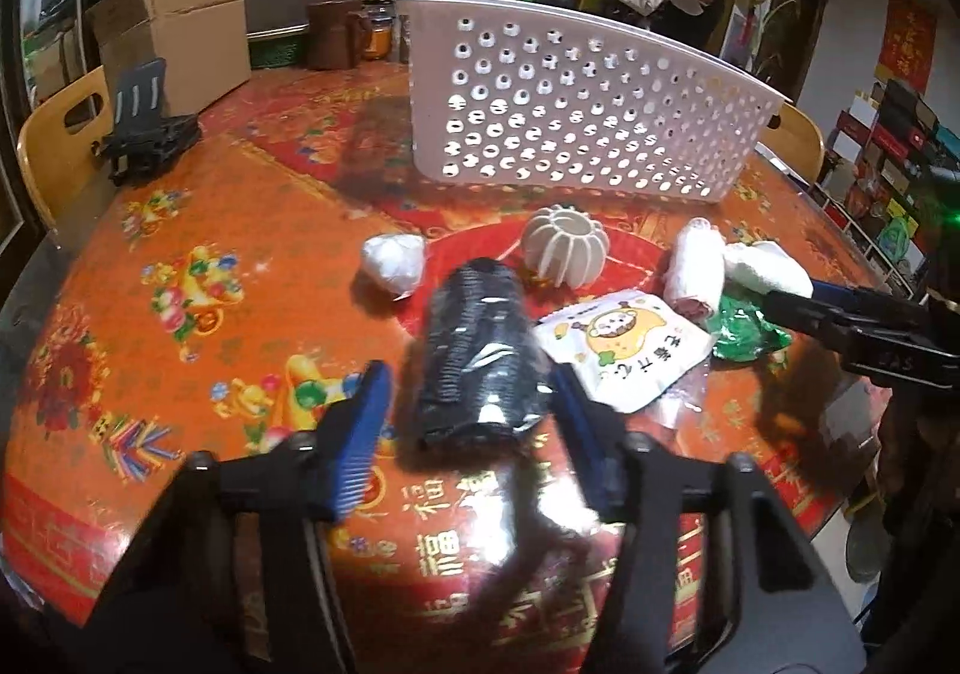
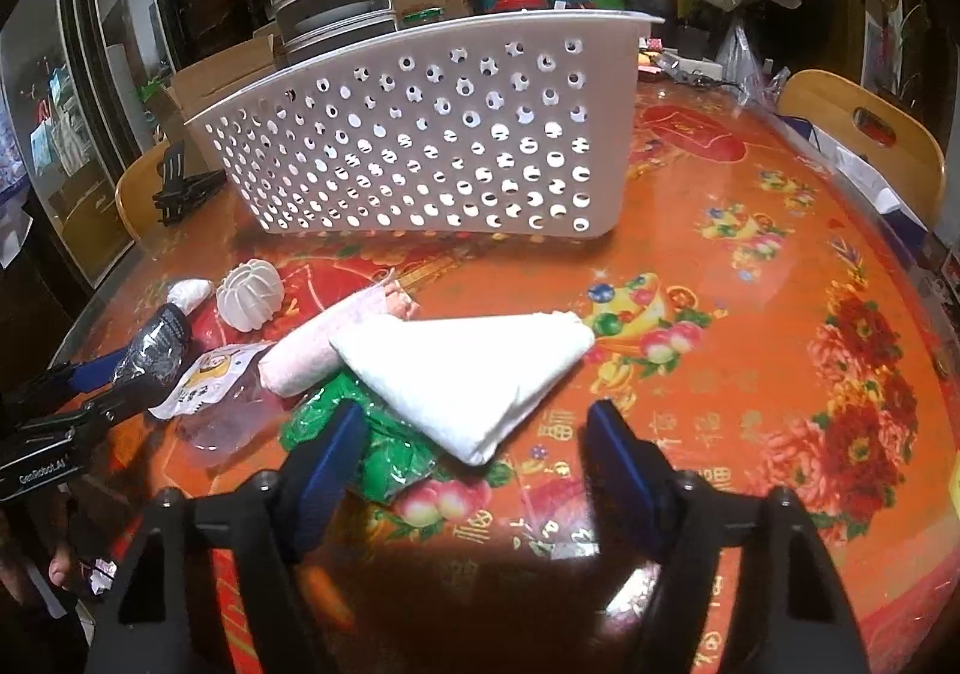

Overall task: Organize soft objects
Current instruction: 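Grasp the black wrapped roll with the left tool while the right tool grasps the white folded cloth, then carry the black roll with the left tool while the right tool carries the cloth into the basket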

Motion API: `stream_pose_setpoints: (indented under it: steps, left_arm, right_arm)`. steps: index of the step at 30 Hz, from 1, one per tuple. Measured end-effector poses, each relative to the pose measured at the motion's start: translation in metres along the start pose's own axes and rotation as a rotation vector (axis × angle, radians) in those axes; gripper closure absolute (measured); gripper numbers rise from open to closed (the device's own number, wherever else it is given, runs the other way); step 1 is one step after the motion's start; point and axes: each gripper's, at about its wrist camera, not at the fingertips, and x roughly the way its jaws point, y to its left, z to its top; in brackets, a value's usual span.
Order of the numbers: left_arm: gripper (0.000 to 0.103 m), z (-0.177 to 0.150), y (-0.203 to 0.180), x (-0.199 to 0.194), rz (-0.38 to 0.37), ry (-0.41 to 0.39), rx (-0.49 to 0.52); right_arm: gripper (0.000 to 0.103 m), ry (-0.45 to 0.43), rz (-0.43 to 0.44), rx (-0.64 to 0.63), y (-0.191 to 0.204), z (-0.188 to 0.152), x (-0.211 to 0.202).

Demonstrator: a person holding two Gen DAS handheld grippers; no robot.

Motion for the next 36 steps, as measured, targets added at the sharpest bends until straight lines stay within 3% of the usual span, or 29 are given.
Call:
stream_pose_setpoints:
  steps: [6, 8, 14, 26, 36]
  left_arm:
    - [0.060, -0.001, -0.005, 0.000, -0.008, -0.012, 0.013]
    - [0.060, -0.001, -0.005, -0.002, -0.013, -0.015, 0.012]
    - [0.060, -0.002, -0.004, -0.011, -0.014, -0.042, 0.009]
    - [0.060, 0.005, -0.005, -0.044, -0.016, -0.108, 0.011]
    - [0.060, 0.035, -0.017, -0.072, -0.028, -0.162, 0.040]
  right_arm:
    - [0.046, -0.006, 0.016, 0.008, -0.004, 0.002, 0.002]
    - [0.062, -0.004, 0.020, 0.002, -0.002, 0.003, 0.002]
    - [0.071, -0.020, 0.013, -0.020, 0.001, 0.002, -0.004]
    - [0.073, -0.106, -0.002, -0.035, -0.001, 0.005, -0.037]
    - [0.073, -0.173, 0.031, -0.079, 0.007, 0.032, -0.071]
